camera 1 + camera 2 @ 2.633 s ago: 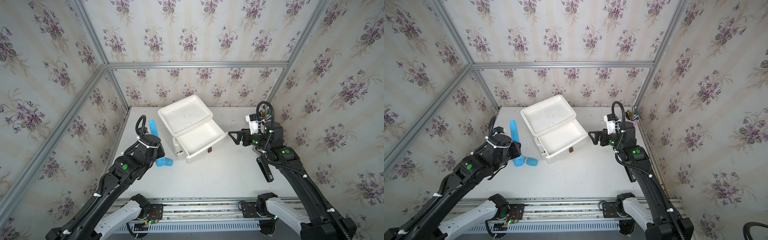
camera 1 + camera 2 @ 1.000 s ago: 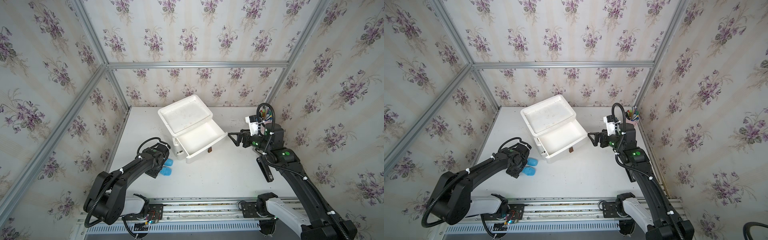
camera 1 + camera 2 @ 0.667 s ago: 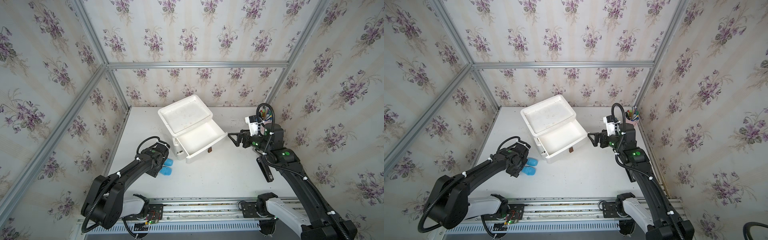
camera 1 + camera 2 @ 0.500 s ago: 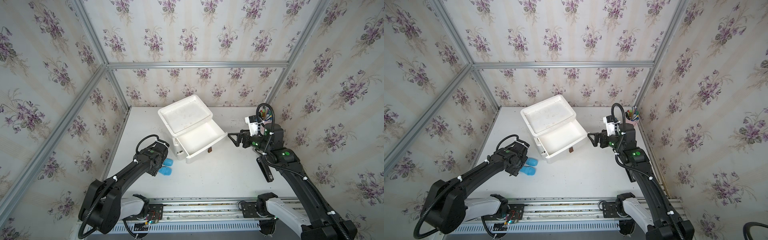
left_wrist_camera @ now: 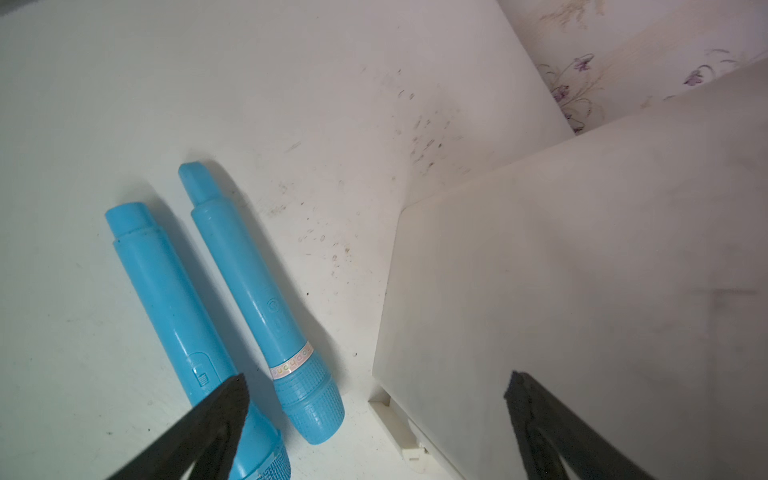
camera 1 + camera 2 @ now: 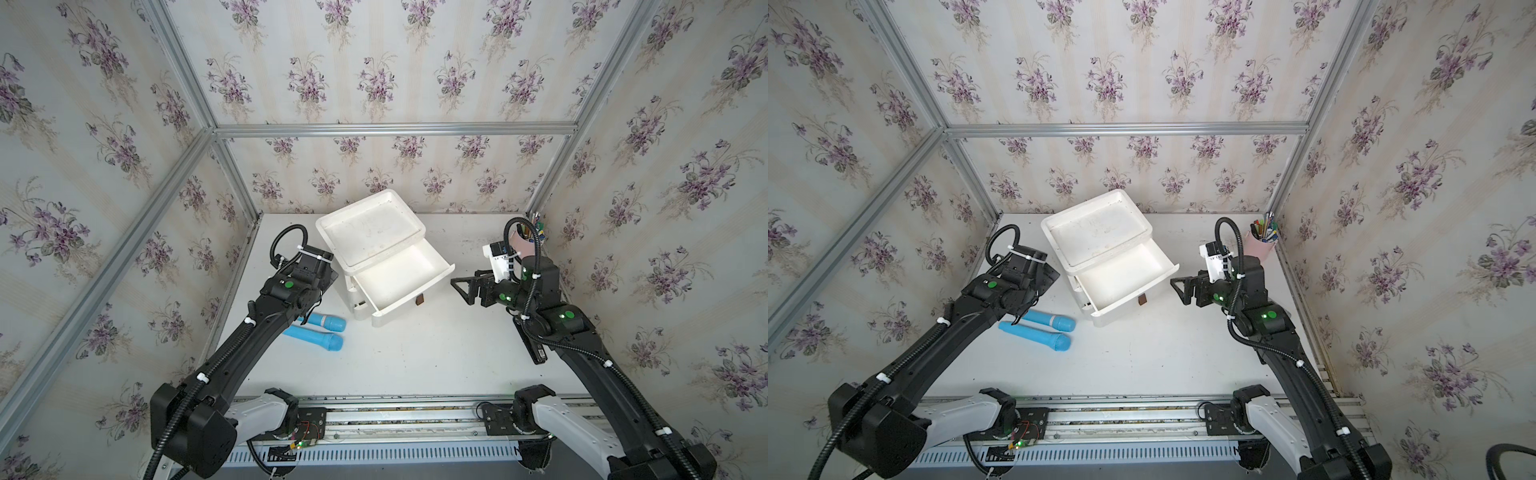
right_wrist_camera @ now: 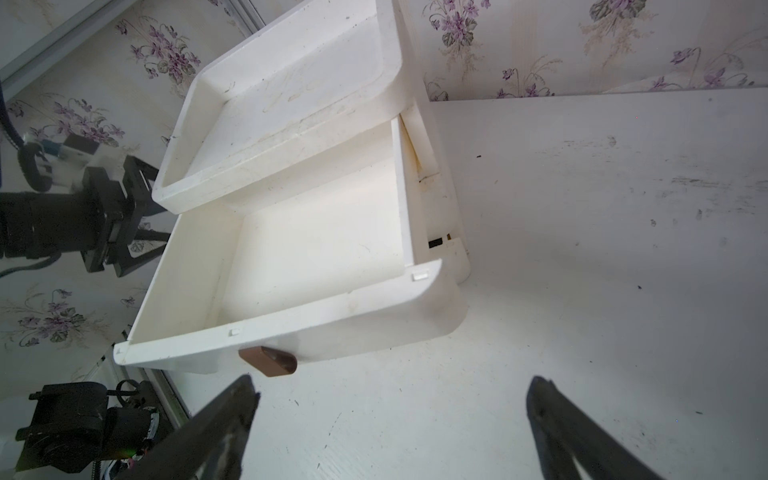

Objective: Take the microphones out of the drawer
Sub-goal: Place the microphone at the center of the board, then close the drawer of the storage box.

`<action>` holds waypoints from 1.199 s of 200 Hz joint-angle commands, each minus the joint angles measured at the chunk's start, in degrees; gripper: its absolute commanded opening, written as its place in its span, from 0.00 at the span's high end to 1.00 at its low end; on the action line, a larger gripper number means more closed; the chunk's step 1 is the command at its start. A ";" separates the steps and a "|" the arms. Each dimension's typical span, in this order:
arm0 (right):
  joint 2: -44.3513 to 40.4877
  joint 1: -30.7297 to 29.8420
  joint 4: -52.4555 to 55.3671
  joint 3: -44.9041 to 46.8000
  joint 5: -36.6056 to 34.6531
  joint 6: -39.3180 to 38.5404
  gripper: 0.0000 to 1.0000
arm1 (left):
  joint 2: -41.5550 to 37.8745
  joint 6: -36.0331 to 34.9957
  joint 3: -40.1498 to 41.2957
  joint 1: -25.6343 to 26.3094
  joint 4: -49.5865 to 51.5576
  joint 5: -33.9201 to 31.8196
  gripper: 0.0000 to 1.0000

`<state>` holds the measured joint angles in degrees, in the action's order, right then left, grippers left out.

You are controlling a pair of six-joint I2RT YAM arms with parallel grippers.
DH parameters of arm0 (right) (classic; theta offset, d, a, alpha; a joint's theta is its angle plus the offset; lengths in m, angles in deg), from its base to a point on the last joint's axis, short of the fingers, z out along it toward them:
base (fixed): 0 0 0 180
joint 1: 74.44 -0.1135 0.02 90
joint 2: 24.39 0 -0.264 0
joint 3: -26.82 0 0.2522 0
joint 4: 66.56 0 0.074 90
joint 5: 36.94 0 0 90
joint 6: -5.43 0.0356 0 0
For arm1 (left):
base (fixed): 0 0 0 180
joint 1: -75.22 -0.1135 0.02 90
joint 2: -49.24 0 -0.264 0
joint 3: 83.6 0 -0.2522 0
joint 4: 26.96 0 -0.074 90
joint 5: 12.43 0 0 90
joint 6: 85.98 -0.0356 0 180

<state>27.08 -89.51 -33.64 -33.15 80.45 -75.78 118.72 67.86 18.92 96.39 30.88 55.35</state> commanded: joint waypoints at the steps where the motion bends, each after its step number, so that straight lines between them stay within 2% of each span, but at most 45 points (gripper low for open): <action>1: -1.62 -0.31 2.32 1.12 -1.81 0.08 0.00 | 0.17 -9.44 -3.63 -0.16 0.50 -1.88 0.01; 43: -4.18 -1.57 2.65 4.37 -1.16 1.35 0.00 | 0.13 -20.61 -9.66 -0.18 -2.64 -1.31 0.01; 68: -3.02 -3.69 0.37 5.13 -0.68 2.53 0.00 | 2.50 -28.72 -14.17 -0.33 -5.65 6.64 0.01; 86: -2.17 -6.19 -0.90 5.08 -2.01 2.89 0.00 | 5.58 -31.59 -17.74 -0.33 -5.77 13.98 0.01; 106: -1.48 -7.55 -2.18 5.24 -2.70 3.54 0.00 | 9.27 -32.26 -19.84 -0.28 -5.51 20.63 0.01; 142: -1.25 -9.03 -5.26 6.00 -3.23 5.38 0.00 | 16.28 -32.49 -20.86 -0.25 -5.02 27.20 0.01; 197: 1.83 -10.00 -10.89 6.45 -3.65 7.00 0.00 | 20.12 -33.16 -19.67 -0.15 -4.12 29.23 0.01; 240: 4.94 -10.05 -15.09 5.64 -4.05 7.46 0.00 | 20.26 -33.40 -17.91 -0.15 -3.61 30.90 0.01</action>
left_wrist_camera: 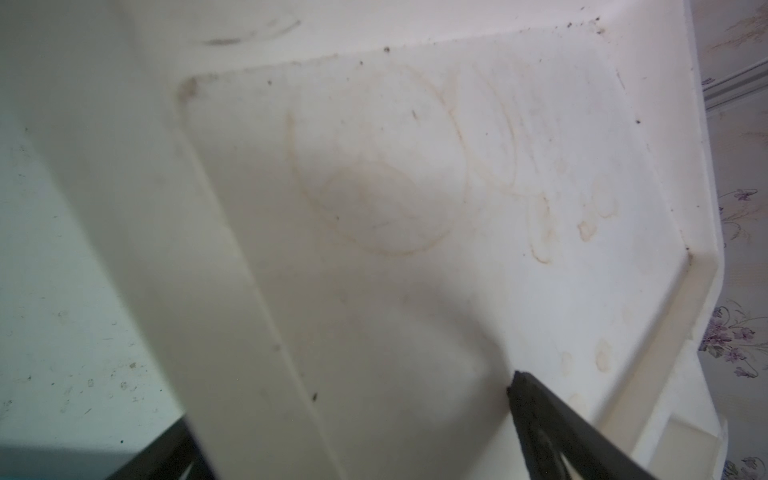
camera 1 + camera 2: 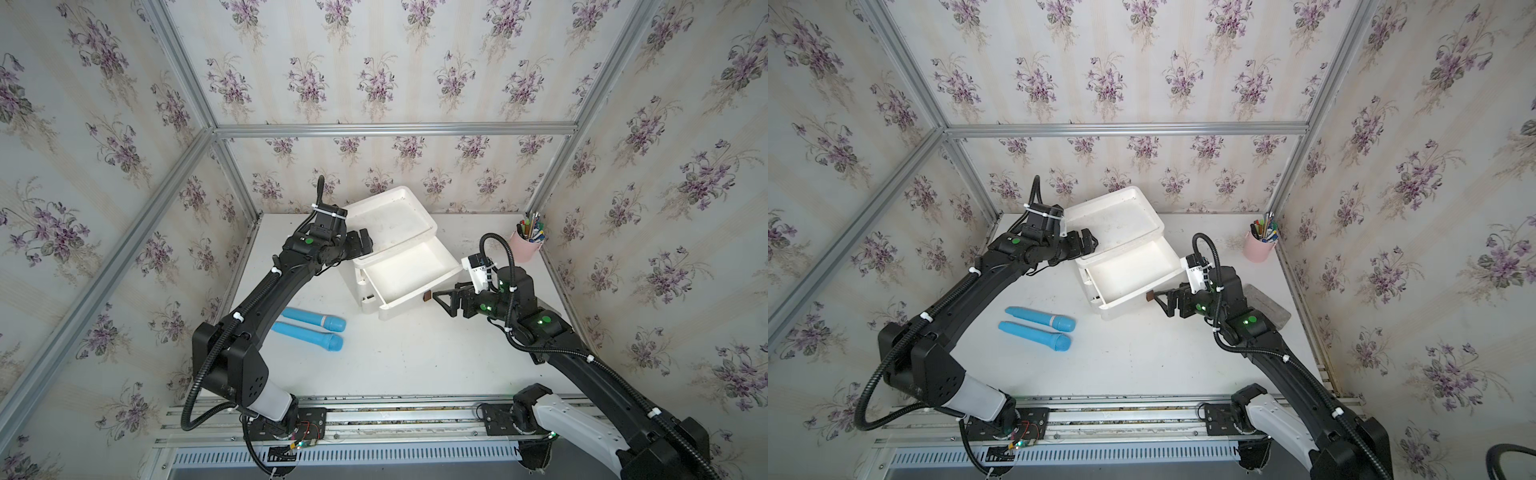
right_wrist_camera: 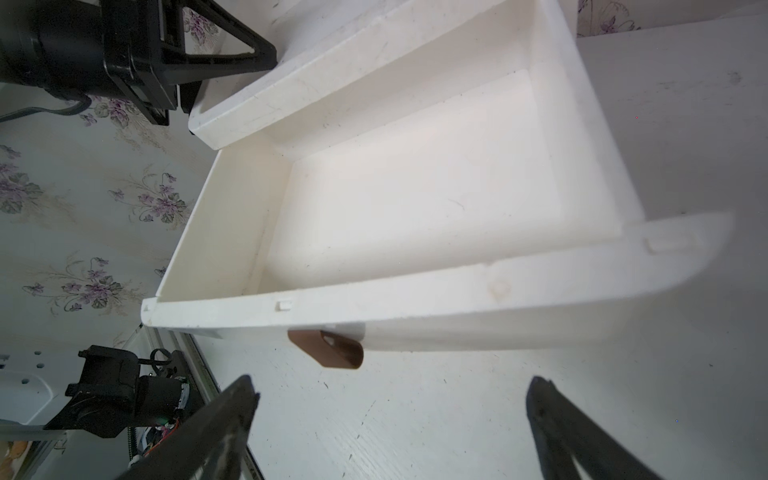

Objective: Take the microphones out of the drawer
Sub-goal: Close the drawer of the storage box.

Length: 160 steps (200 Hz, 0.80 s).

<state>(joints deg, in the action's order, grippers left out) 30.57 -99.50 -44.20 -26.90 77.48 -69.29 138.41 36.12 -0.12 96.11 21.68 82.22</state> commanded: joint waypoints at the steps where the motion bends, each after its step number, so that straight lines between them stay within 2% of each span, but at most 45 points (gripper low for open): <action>1: 1.54 -0.03 -4.64 -0.62 -1.15 1.01 0.00 | 0.57 -1.68 1.17 0.13 5.66 4.09 0.01; 55: 5.95 -0.03 -10.49 -1.62 -2.34 1.91 0.00 | 0.12 -2.27 2.60 0.17 6.54 5.20 0.01; 88: 3.13 -0.08 -5.46 -2.45 -6.28 -1.45 0.00 | 0.13 -2.20 2.61 0.16 6.53 5.20 0.01; 122: 2.41 -0.10 -4.38 -1.59 -3.46 -0.96 0.00 | 1.21 -2.47 1.92 0.13 6.57 7.39 0.01; 160: -2.90 0.00 3.26 -0.48 -7.97 -5.37 0.00 | 0.92 -2.39 2.52 0.13 6.53 6.66 0.01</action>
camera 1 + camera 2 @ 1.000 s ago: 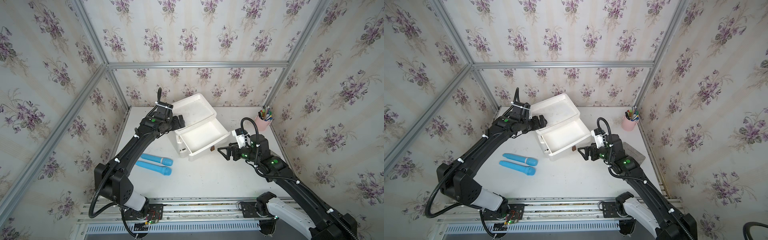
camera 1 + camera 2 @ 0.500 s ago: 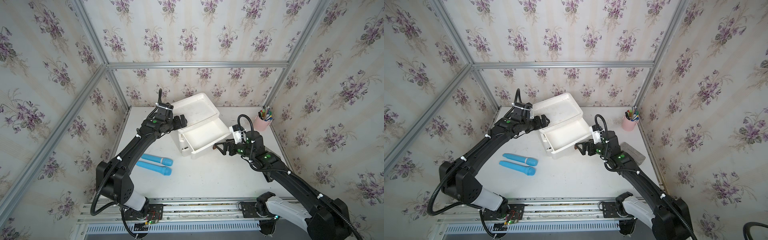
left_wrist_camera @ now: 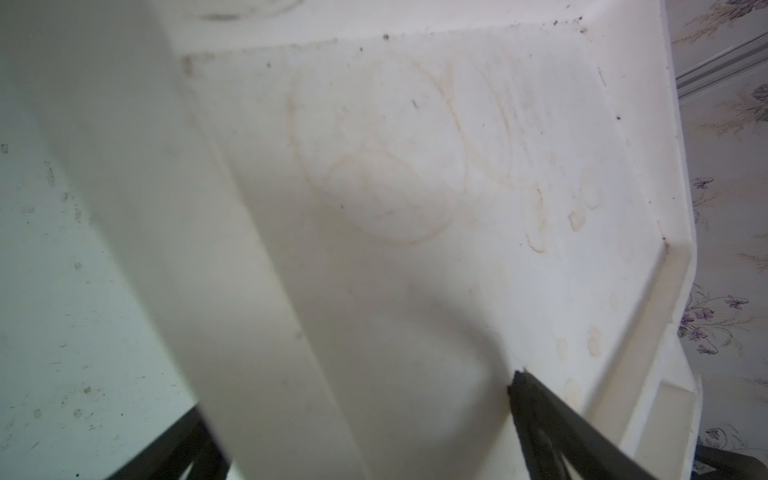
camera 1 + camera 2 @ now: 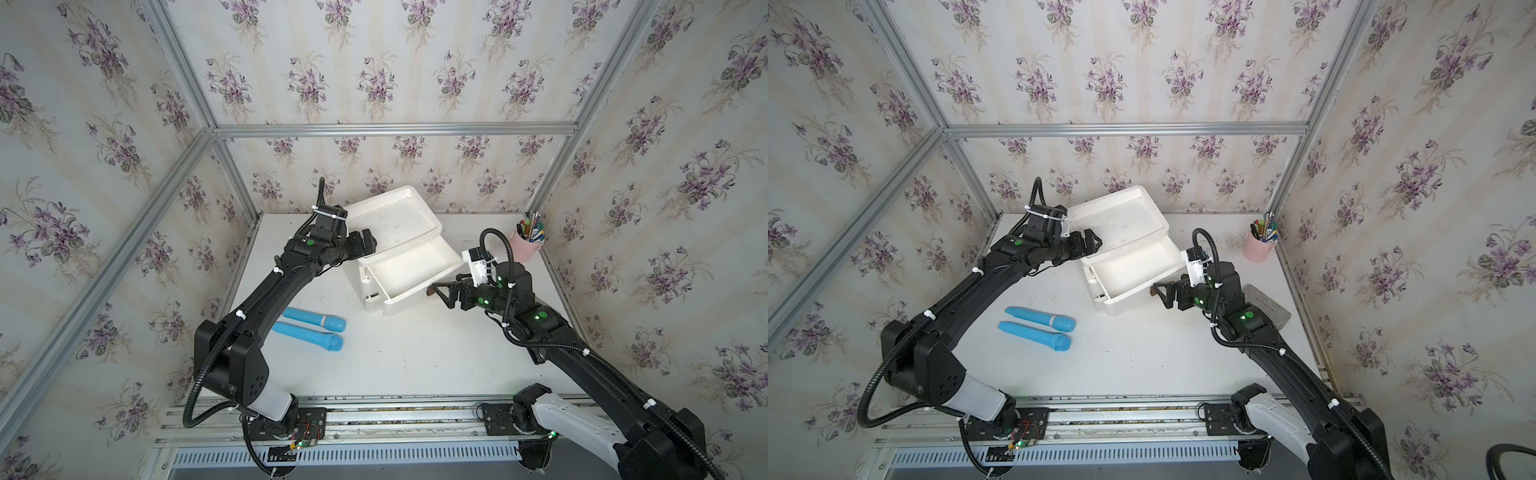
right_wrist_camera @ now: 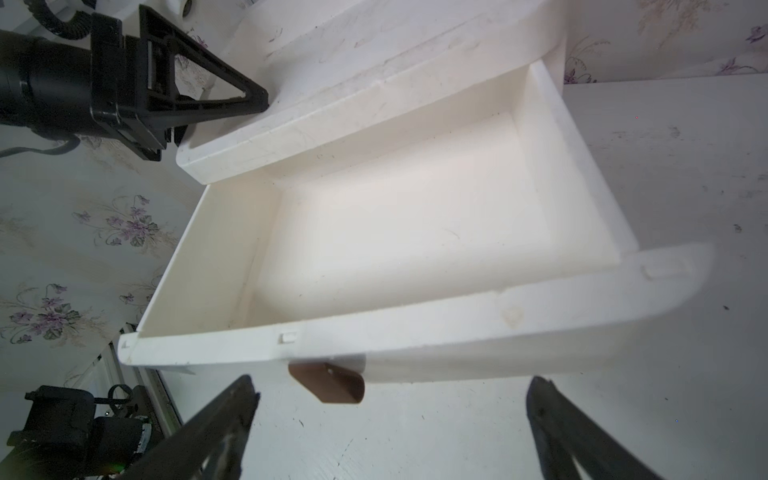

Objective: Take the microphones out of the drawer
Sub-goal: Close the drawer of the storage box.

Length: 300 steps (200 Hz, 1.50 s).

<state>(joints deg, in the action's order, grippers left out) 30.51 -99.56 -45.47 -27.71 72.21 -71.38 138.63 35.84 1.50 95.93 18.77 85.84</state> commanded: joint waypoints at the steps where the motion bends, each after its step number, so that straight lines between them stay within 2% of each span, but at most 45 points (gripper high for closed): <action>1: -2.93 0.03 4.66 0.34 -2.71 -3.35 0.00 | 0.75 -2.10 0.86 0.34 9.43 3.05 0.01; 29: -1.85 -0.01 5.41 0.06 -1.42 -3.07 0.00 | 1.66 -2.11 0.21 0.36 9.47 4.34 0.01; 73: 1.99 -0.01 -1.69 0.70 0.42 -1.42 0.00 | 0.95 -2.74 1.05 0.30 9.58 5.51 0.01; 176: 15.56 -1.23 -16.83 -4.02 2.21 1.92 0.00 | 0.09 -4.41 2.22 0.33 11.79 7.13 0.01; 231: 22.61 -4.98 -24.82 -5.37 -1.28 5.04 0.00 | 0.00 -4.11 2.39 0.30 11.80 8.54 0.01; 282: 27.89 -5.24 -32.46 -6.79 -7.13 10.50 0.01 | 0.13 -3.84 2.82 0.38 11.80 8.84 0.01; 286: 28.41 -7.39 -32.57 -7.13 -7.47 10.67 0.01 | 0.08 -3.86 2.83 0.38 11.80 8.95 0.01; 300: 30.00 -7.94 -32.84 -8.25 -7.94 10.89 0.01 | -0.15 -3.86 2.92 0.35 11.80 8.87 0.01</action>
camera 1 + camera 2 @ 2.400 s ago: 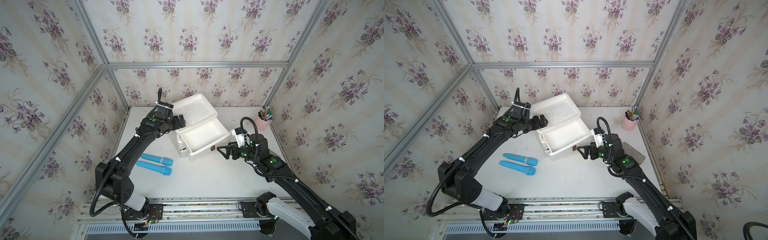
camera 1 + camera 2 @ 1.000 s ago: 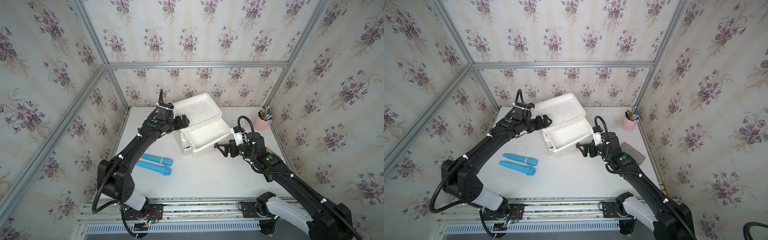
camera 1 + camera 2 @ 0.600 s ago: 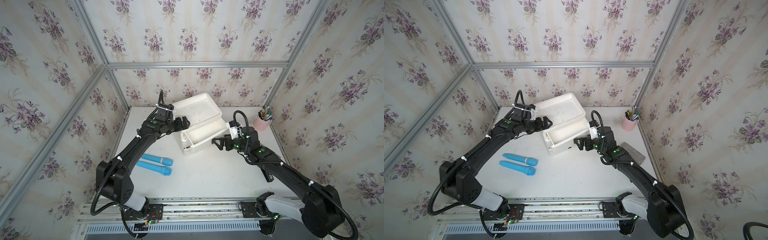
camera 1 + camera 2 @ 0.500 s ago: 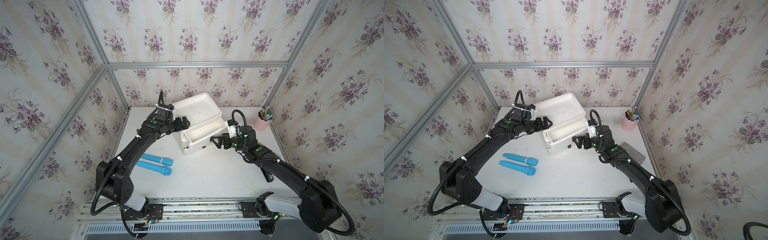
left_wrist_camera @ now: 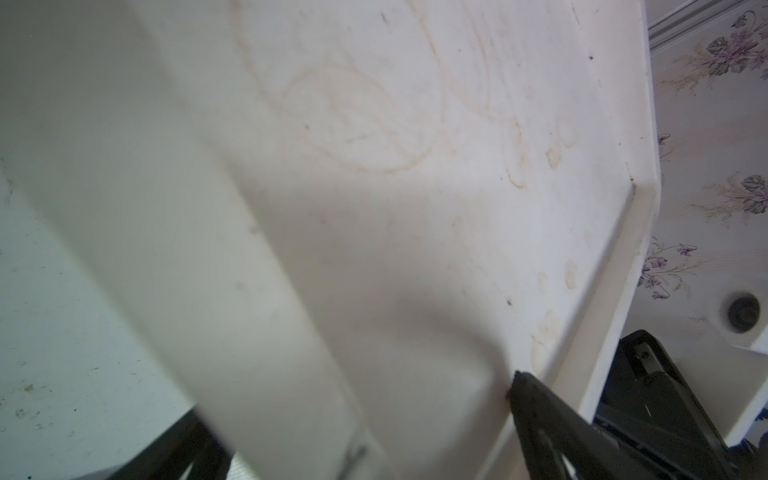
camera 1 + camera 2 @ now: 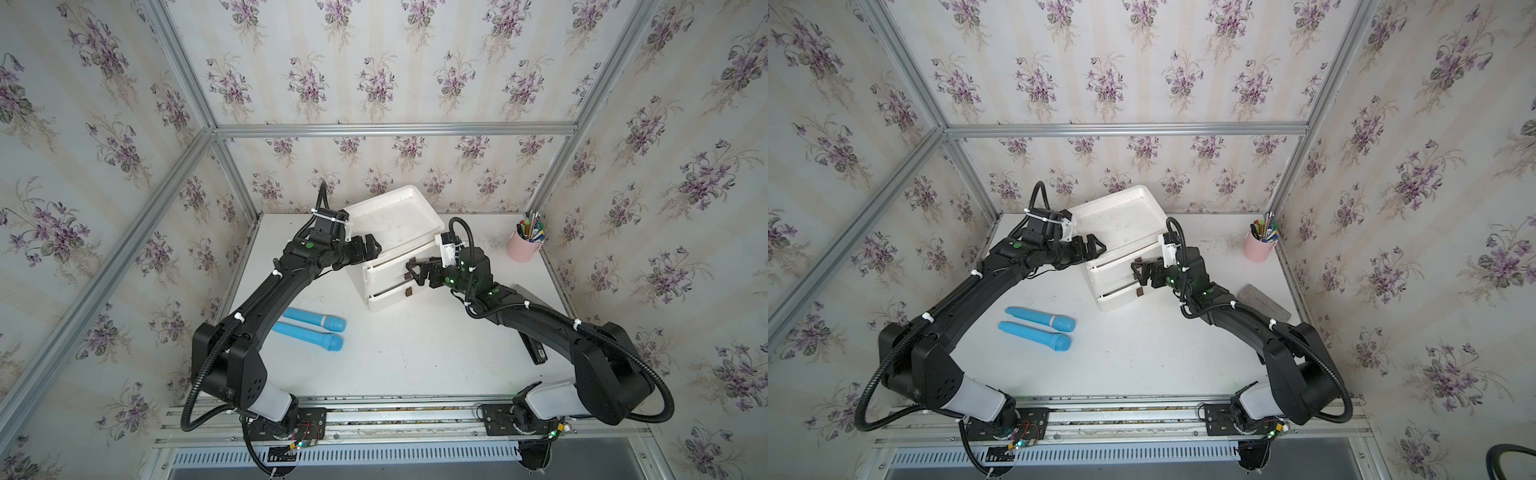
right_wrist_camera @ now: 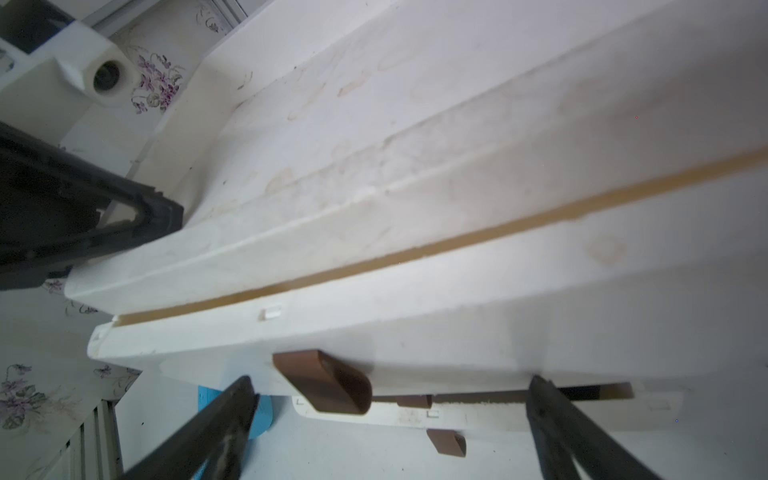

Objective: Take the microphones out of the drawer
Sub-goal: Close the drawer of the storage box.

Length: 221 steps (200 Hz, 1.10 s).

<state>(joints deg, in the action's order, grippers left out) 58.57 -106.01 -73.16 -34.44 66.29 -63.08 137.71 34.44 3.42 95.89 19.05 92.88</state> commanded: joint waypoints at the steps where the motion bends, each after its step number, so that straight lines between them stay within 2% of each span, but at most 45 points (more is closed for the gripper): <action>1: 2.07 -1.48 -5.18 -1.57 -2.00 2.59 0.00 | 0.76 -2.46 1.00 0.41 11.52 1.83 0.01; 27: 2.10 -1.80 -4.80 -1.63 -1.81 2.60 0.01 | 0.17 -2.38 1.09 0.34 11.52 0.74 0.01; 68: -2.84 -1.54 -3.05 3.03 -0.71 1.17 0.00 | 0.30 -1.50 0.76 0.42 11.29 -1.18 0.01; 110: -3.79 -0.07 -8.17 7.82 6.71 5.47 0.00 | 1.23 -0.80 0.47 0.31 10.60 -1.07 0.01; 116: -3.54 2.49 -9.35 8.43 7.93 6.30 0.01 | 1.38 -0.71 0.56 0.34 10.55 -0.99 0.01; 142: -1.92 4.49 -12.50 9.53 11.62 8.16 0.02 | 1.45 -0.40 0.69 0.32 10.38 -0.81 0.01; 221: 4.99 6.14 -23.03 12.04 16.56 12.16 0.21 | 2.02 -0.61 0.04 0.17 10.33 -0.55 0.01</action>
<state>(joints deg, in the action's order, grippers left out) 61.63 -99.83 -89.88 -22.71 80.85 -53.37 138.50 35.46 2.88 95.89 19.82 93.12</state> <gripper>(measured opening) 0.805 0.993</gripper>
